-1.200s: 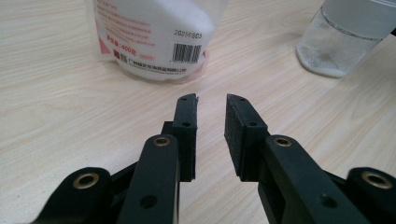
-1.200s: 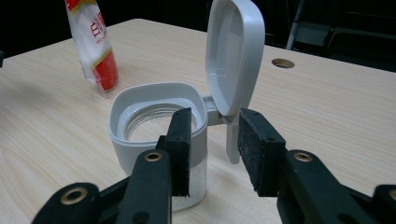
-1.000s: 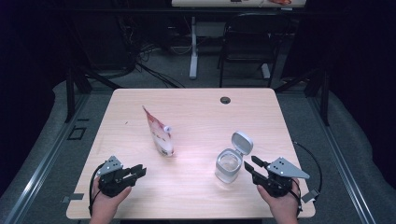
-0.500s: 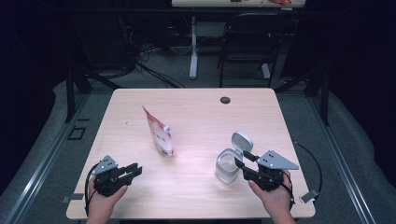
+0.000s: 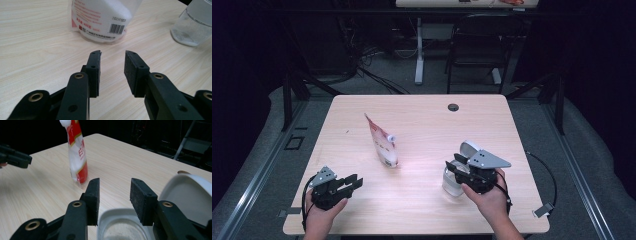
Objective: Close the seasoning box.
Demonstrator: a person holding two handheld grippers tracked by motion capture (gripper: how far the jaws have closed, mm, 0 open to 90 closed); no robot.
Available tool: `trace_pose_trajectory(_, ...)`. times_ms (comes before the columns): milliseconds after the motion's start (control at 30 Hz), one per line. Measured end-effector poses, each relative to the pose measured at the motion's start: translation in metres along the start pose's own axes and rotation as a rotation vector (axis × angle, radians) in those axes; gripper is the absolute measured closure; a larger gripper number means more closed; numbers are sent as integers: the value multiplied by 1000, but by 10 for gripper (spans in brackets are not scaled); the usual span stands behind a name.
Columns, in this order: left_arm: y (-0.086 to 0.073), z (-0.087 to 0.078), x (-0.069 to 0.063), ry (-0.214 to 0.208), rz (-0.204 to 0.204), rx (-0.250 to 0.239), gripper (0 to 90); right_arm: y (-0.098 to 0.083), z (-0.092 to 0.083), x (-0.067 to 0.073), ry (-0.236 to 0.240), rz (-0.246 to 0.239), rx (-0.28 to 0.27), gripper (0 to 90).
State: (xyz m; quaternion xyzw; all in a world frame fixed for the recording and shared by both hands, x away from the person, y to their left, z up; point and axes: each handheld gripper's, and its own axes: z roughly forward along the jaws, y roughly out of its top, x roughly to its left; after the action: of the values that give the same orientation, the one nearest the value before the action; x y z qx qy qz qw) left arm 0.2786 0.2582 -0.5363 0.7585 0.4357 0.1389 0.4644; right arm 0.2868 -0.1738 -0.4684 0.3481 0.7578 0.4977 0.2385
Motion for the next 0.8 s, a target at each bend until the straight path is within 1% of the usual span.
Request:
trace_pose_trajectory(33, 0, 0, 0, -8, -2, 0, 668, 2, 3, 1, -12, 5, 1, 601)
trace_pose_trajectory(67, 0, 0, 0, -8, -2, 0, 670, 2, 3, 1, -12, 5, 1, 601)
trace_pose_trajectory(100, 1, 0, 0, -11, 0, -2, 671, 6, 9, 4, 7, 21, -4, 630)
trace_pose_trajectory(133, 1, 0, 0, -11, 0, -2, 673, 9, 12, 5, 11, 26, 2, 635)
trace_pose_trajectory(267, 1, 1, 1, -14, 5, 9, 674, 16, 24, 10, 33, 15, 8, 635)
trace_pose_trajectory(333, 1, 3, 2, -11, 3, 4, 673, 18, 26, 11, 30, 10, 10, 636)
trace_pose_trajectory(367, 1, 2, 2, -14, 11, 13, 663, 21, 32, 13, 36, 8, 8, 640)
trace_pose_trajectory(433, 1, 2, 3, -23, 10, 6, 658, 25, 37, 16, 42, 5, 13, 640)
trace_pose_trajectory(500, 1, 2, 3, -15, 8, 4, 657, 28, 42, 19, 47, -3, 11, 639)
trace_pose_trajectory(667, 0, 3, 4, -7, 5, 7, 653, 34, 52, 23, 54, -6, 2, 642)
trace_pose_trajectory(733, -1, 3, 5, -8, 5, 10, 651, 36, 57, 25, 66, 1, 7, 642)
trace_pose_trajectory(767, -1, 2, 5, -5, 3, 9, 649, 39, 62, 27, 84, 7, 6, 637)
trace_pose_trajectory(800, -1, 2, 5, -4, 2, 9, 649, 39, 62, 27, 84, 7, 6, 637)
